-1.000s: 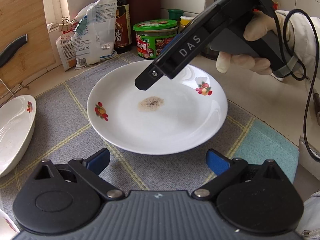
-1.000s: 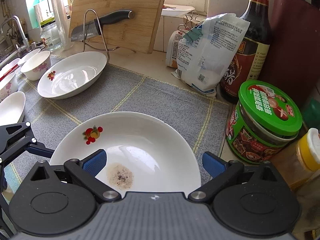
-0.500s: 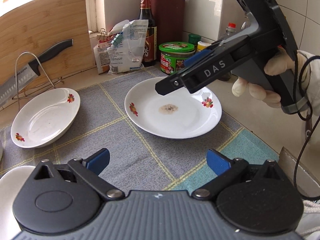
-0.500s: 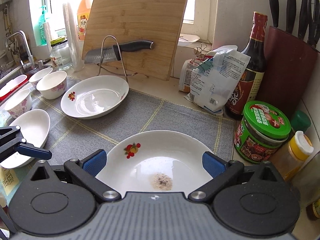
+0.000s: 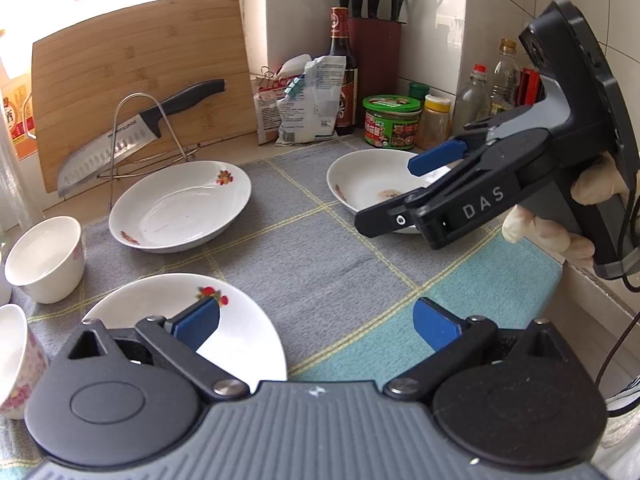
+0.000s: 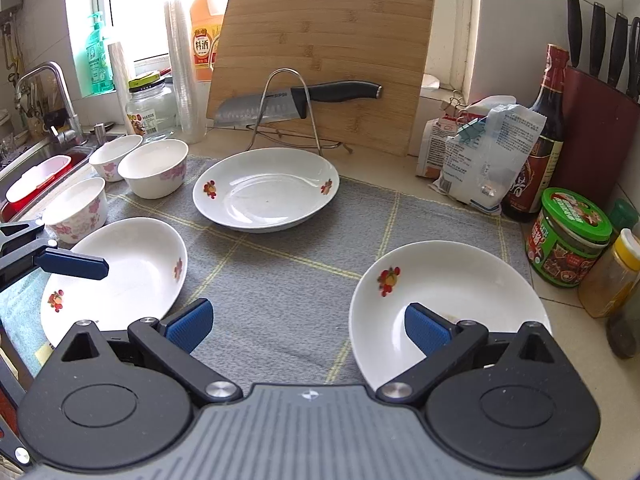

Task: Organize plates and bowls
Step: 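Lower the stained plate onto the mat and open the right gripper, then grasp the rim of the fruit-decal white plate with the right gripper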

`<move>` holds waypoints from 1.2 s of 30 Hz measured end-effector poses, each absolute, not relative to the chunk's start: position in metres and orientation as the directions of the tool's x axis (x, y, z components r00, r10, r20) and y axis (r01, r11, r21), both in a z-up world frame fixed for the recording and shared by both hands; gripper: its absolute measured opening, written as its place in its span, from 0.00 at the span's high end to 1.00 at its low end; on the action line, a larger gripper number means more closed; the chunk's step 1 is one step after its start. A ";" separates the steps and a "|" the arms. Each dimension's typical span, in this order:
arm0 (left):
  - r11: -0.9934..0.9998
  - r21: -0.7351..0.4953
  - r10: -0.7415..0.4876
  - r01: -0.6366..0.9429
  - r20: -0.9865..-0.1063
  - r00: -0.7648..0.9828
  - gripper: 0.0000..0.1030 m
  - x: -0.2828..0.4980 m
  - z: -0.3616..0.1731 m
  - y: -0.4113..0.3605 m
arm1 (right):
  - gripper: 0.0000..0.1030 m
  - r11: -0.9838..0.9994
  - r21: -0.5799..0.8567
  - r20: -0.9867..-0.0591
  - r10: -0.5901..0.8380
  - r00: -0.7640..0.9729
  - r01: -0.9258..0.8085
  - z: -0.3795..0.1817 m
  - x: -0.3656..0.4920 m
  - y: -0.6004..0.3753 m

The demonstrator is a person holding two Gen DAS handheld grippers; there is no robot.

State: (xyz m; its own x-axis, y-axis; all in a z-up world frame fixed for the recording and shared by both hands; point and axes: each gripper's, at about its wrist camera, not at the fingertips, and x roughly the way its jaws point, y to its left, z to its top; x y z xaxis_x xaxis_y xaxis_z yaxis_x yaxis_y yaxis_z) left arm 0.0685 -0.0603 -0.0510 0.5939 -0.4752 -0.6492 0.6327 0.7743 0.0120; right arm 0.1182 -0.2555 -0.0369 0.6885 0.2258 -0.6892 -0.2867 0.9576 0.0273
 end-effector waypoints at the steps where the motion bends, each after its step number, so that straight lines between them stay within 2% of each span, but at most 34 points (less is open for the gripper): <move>1: 0.778 0.013 -0.471 0.628 -0.648 0.598 0.01 0.068 -0.051 -0.052 | 0.00 0.957 0.034 -0.694 0.229 0.683 -0.287 -0.039 0.117 -0.248; 14: 0.819 -0.006 -0.431 0.574 -0.665 0.609 0.01 0.058 -0.055 0.038 | 0.00 0.944 0.113 -0.735 0.290 0.613 -0.311 -0.057 0.116 -0.172; 21: 0.825 -0.016 -0.410 0.564 -0.703 0.581 0.01 0.060 -0.076 0.078 | 0.00 0.941 0.126 -0.756 0.297 0.584 -0.315 -0.064 0.120 -0.150; 36: 0.744 -0.006 -0.467 0.669 -0.720 0.513 0.01 0.073 -0.108 0.089 | 0.00 0.953 0.150 -0.804 0.273 0.528 -0.264 -0.079 0.122 -0.119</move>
